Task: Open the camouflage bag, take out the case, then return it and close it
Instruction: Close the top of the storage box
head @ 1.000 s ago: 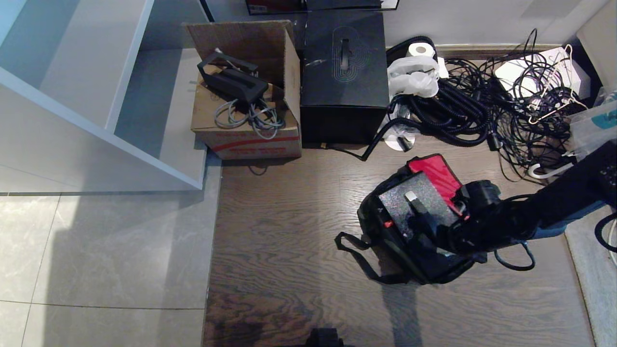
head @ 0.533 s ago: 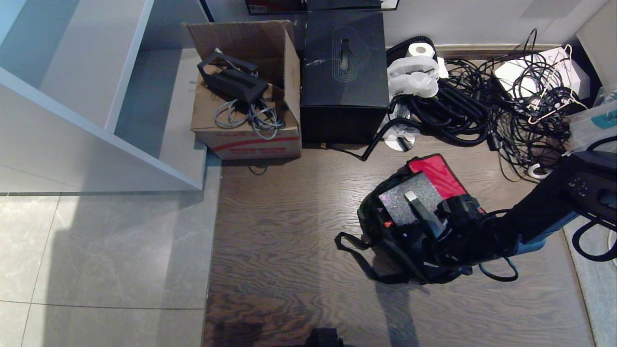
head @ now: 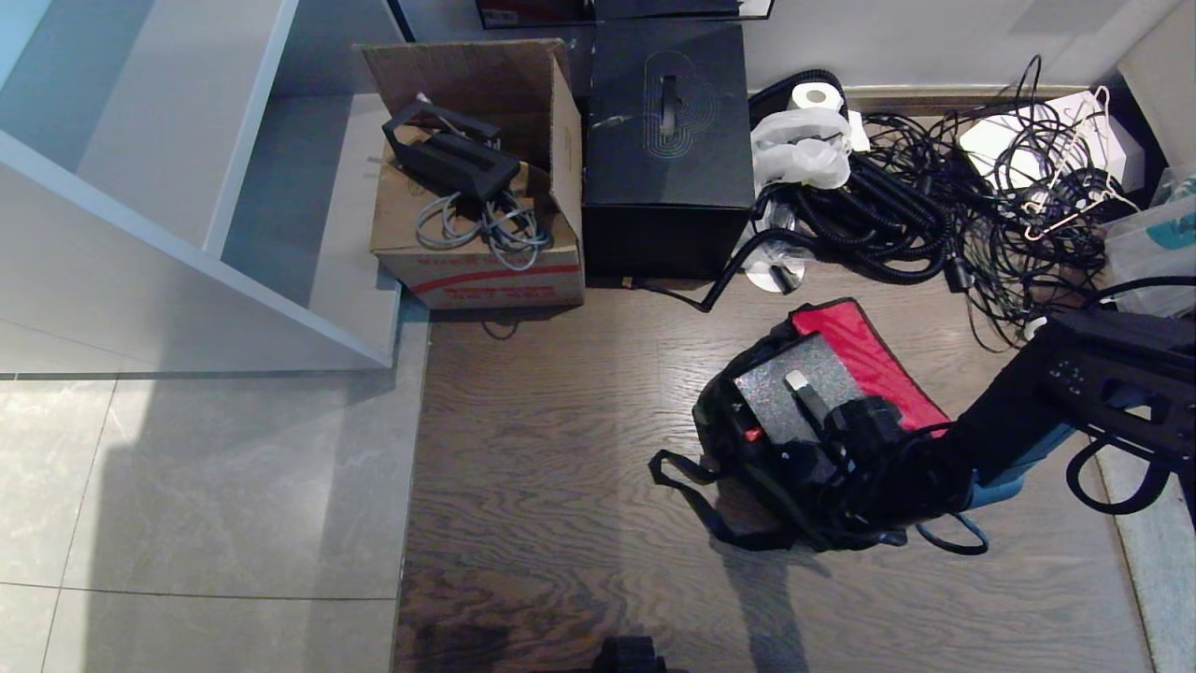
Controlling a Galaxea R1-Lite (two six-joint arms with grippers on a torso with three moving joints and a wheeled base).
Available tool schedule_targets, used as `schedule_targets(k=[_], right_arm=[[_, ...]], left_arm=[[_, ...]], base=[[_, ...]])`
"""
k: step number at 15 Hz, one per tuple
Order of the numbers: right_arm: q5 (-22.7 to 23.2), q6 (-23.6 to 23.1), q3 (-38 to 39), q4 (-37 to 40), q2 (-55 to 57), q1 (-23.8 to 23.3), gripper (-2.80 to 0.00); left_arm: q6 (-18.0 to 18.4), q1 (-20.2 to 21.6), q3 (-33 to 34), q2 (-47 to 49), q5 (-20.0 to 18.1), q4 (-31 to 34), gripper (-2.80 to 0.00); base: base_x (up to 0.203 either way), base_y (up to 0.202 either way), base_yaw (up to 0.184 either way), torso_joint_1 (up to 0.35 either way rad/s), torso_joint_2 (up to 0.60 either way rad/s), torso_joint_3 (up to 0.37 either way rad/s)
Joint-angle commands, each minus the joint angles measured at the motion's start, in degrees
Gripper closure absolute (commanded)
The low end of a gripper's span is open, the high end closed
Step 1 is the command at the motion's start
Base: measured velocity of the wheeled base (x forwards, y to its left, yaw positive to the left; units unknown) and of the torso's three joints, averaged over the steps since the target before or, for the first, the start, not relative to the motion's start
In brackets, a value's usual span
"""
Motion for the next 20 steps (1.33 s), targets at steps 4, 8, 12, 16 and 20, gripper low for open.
schedule_targets(k=[4,8,12,16,20], right_arm=[[-5.11,-0.79,-0.43,-0.96,3.19,0.67,0.0],[-9.12,-4.35,-1.74,-6.3,4.9,-1.44,0.0],[-9.48,-16.26,-3.38,-12.7,3.87,-10.36,0.0],[-9.86,-26.7,-8.44,-16.08,4.11,-18.03,0.0],[-6.71,-24.82,-9.52,-14.78,0.68,-18.39,0.0]], left_arm=[[-0.03,0.01,0.0,-0.02,0.02,0.02,0.0],[-0.03,0.01,0.0,-0.02,0.02,0.02,0.0],[-0.03,0.01,0.0,-0.02,0.02,0.02,0.0],[-0.03,0.01,0.0,-0.02,0.02,0.02,0.0],[-0.03,0.01,0.0,-0.02,0.02,0.02,0.0]], base=[[0.0,0.0,0.0,0.0,0.0,0.0],[0.0,0.0,0.0,0.0,0.0,0.0],[0.0,0.0,0.0,0.0,0.0,0.0],[0.0,0.0,0.0,0.0,0.0,0.0],[0.0,0.0,0.0,0.0,0.0,0.0]])
